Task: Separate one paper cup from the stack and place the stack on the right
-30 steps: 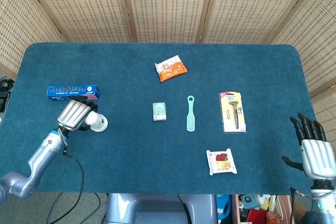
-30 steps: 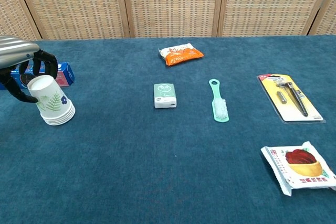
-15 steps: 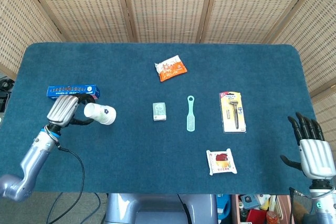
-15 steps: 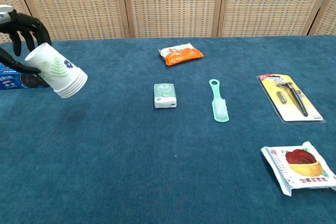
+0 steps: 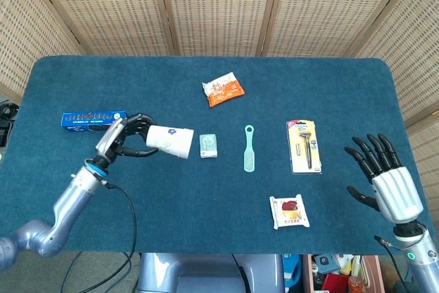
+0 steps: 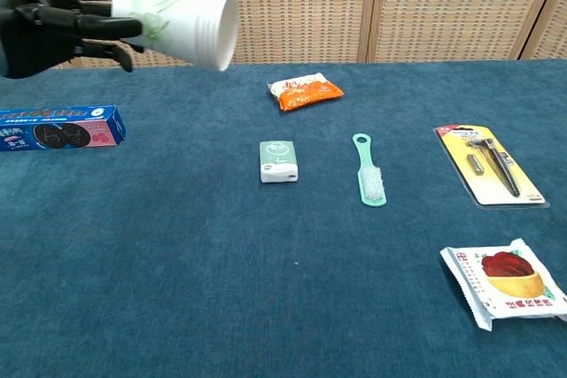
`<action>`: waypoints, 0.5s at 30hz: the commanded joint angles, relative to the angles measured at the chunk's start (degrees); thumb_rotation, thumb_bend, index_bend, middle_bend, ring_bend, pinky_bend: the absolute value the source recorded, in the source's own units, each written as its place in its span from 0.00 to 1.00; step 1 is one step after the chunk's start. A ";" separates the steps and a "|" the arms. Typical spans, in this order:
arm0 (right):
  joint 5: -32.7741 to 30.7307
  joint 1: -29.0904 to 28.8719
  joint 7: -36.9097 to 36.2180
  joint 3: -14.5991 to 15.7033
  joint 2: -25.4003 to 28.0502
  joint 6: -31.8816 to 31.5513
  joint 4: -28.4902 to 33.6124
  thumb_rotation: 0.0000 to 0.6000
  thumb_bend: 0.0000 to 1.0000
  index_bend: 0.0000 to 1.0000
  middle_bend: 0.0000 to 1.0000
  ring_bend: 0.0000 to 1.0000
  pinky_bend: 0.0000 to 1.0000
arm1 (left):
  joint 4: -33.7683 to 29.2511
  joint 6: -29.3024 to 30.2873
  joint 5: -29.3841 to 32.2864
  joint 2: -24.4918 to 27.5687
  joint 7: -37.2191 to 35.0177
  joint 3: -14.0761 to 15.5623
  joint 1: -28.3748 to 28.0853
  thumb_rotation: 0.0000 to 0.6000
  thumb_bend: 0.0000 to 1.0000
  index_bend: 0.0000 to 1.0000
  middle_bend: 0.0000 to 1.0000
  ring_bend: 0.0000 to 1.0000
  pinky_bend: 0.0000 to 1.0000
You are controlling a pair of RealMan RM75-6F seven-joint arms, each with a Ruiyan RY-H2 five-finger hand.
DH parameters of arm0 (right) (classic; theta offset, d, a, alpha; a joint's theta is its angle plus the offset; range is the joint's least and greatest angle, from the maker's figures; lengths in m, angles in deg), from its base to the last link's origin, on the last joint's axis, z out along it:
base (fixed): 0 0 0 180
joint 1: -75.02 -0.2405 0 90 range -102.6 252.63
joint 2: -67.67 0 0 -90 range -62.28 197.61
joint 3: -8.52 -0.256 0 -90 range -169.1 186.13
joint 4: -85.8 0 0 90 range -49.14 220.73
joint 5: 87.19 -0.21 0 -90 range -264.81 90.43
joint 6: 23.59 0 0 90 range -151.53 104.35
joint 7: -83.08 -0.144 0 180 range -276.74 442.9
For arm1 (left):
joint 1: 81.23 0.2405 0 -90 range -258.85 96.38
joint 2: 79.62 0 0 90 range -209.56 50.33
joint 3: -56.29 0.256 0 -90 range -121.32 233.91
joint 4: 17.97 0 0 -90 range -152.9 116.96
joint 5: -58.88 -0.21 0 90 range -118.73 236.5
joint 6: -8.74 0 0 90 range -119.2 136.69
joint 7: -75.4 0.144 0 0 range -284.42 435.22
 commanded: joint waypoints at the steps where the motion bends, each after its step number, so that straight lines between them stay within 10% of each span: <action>1: 2.46 -2.69 -2.45 -0.56 -1.18 -0.69 -3.60 1.00 0.00 0.25 0.24 0.10 0.03 | 0.77 -4.18 2.47 -3.72 -2.61 -2.02 -3.59 1.00 0.22 0.53 0.50 0.47 0.52; 15: 9.05 -14.06 -4.25 -2.80 -0.31 1.80 -6.91 1.00 0.13 0.37 0.31 0.18 0.10 | 9.19 -14.20 8.34 -17.00 -1.81 -6.79 -14.96 1.00 0.23 0.53 0.50 0.47 0.52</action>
